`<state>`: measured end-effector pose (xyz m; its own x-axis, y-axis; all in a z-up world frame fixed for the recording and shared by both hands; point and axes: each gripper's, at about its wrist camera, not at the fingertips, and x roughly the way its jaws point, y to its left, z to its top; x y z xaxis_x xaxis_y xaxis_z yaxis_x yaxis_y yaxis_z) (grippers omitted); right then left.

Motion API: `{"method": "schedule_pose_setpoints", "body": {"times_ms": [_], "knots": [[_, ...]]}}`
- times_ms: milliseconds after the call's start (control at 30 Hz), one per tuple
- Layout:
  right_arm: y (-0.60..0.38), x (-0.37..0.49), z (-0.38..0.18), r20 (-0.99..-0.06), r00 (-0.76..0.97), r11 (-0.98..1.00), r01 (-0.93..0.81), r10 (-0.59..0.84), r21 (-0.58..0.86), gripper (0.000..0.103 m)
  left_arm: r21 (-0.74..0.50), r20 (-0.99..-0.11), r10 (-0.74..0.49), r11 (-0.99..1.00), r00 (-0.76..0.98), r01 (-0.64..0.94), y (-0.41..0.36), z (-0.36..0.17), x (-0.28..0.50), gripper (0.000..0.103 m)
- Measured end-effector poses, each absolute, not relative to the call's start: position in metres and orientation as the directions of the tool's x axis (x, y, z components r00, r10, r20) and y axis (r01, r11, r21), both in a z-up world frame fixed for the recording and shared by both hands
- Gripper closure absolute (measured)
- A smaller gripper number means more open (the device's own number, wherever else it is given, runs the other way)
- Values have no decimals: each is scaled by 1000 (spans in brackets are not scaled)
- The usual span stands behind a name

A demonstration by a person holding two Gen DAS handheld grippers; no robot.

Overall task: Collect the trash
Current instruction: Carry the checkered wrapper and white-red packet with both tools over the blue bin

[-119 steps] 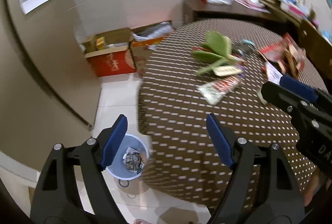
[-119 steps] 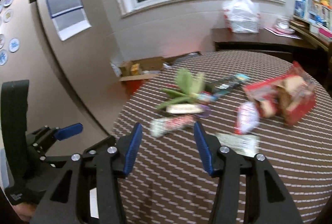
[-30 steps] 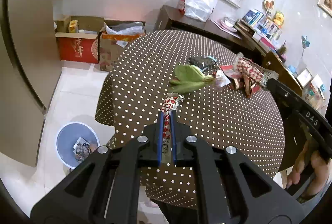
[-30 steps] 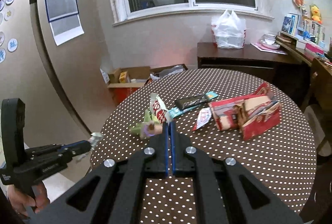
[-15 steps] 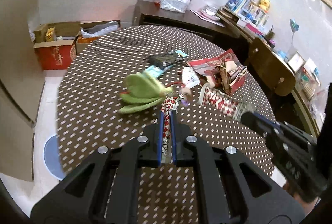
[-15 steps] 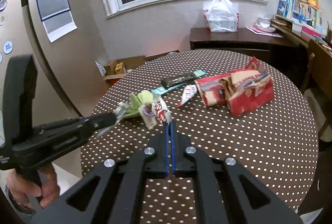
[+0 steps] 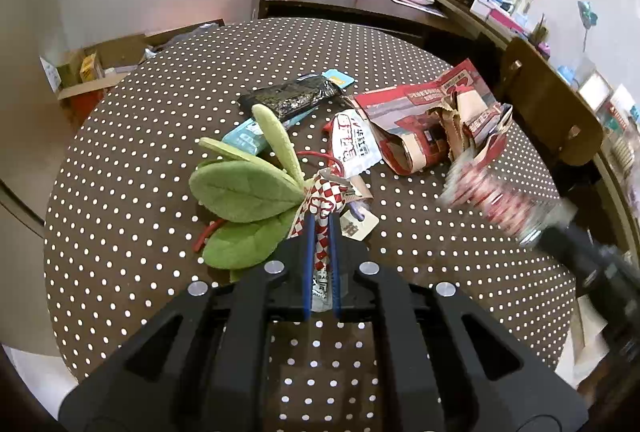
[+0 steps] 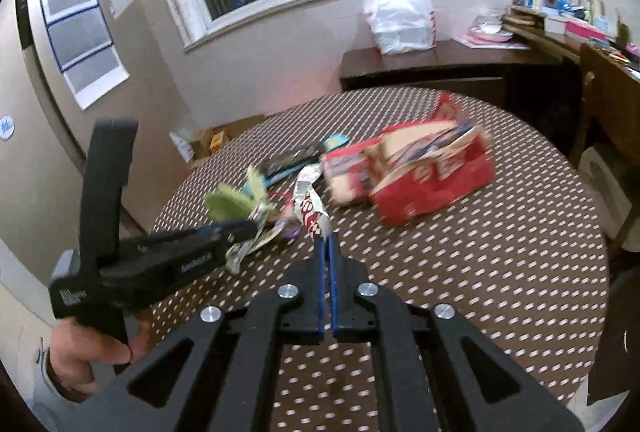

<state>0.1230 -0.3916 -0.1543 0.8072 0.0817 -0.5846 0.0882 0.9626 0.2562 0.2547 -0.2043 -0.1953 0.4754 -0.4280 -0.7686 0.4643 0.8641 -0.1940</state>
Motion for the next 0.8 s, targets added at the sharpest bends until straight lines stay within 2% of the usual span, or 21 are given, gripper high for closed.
{"method": "schedule_pose_setpoints", "body": {"times_ms": [200,367,567,800], "knots": [[-416,108,-124,-507,861,962,166,-35,215,100,-204,-771,-427,869,473,452,-203,-197,256,96],[-430,102,-114,-505,862,961,181,-52,210,100,-232,-745,-456,861,487,452,-197,-185,246,96],[-387,108,-106,-495,868,974,77,39,211,100,-256,-664,-504,847,552,465,-172,-143,224,96],[-309,124,-90,-476,861,976,-92,178,198,100,-261,-592,-479,875,648,409,-106,-107,204,96]]}}
